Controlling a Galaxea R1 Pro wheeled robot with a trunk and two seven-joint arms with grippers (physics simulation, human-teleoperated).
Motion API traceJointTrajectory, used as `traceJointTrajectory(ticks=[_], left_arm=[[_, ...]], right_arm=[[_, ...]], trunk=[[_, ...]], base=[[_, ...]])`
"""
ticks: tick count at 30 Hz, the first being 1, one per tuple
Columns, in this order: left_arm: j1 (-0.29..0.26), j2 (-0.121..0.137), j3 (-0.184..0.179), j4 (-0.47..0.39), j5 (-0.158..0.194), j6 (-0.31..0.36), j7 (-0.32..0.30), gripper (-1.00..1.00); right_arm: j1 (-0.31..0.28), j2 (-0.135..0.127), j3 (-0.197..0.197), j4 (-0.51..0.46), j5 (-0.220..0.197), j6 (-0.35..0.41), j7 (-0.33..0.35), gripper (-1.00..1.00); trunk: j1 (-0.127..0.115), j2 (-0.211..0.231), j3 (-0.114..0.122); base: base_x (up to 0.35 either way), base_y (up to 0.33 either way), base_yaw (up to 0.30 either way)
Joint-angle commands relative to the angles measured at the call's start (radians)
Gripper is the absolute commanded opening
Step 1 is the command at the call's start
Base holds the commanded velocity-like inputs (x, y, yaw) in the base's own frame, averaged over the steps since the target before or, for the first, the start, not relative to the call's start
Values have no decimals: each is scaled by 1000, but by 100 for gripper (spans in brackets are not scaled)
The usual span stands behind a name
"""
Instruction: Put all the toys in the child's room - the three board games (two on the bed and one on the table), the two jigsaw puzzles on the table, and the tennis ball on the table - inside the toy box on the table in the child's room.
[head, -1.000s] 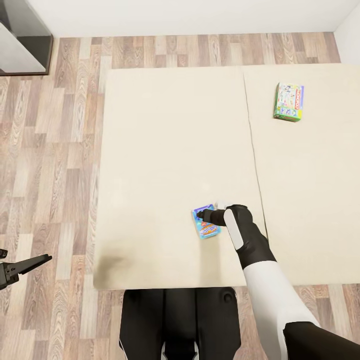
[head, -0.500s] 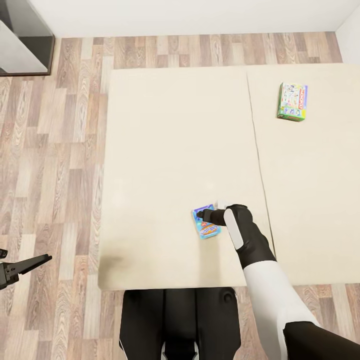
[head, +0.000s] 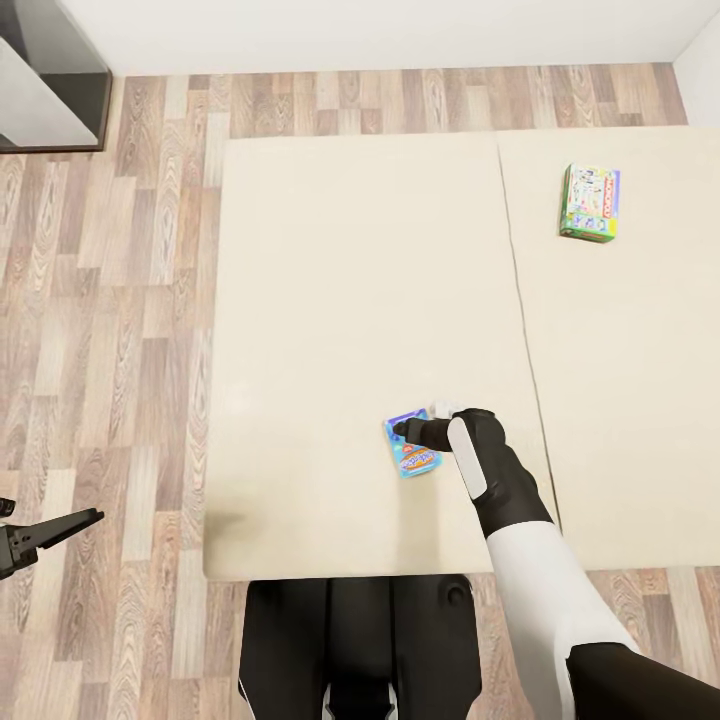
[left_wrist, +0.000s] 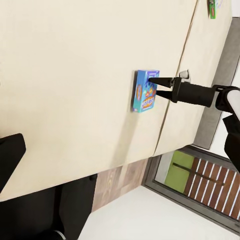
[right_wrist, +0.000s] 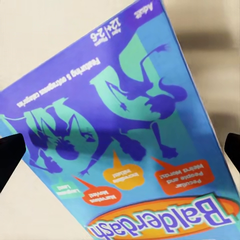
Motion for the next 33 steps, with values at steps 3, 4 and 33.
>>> traceJointTrajectory(ticks=[3, 4, 33], left_arm=[[0, 0, 0, 0, -1, 11, -5, 100], [0, 0, 0, 0, -1, 11, -5, 100], [0, 0, 0, 0, -1, 11, -5, 100]], right_arm=[[0, 1, -2, -1, -12, 3, -9, 100], [0, 1, -2, -1, -12, 3, -9, 100], [0, 1, -2, -1, -12, 5, -9, 100]], trunk=[[1, -2, -1], [1, -2, -1], [1, -2, -1]], base=[[0, 52, 0], [0, 81, 0], [0, 60, 0]])
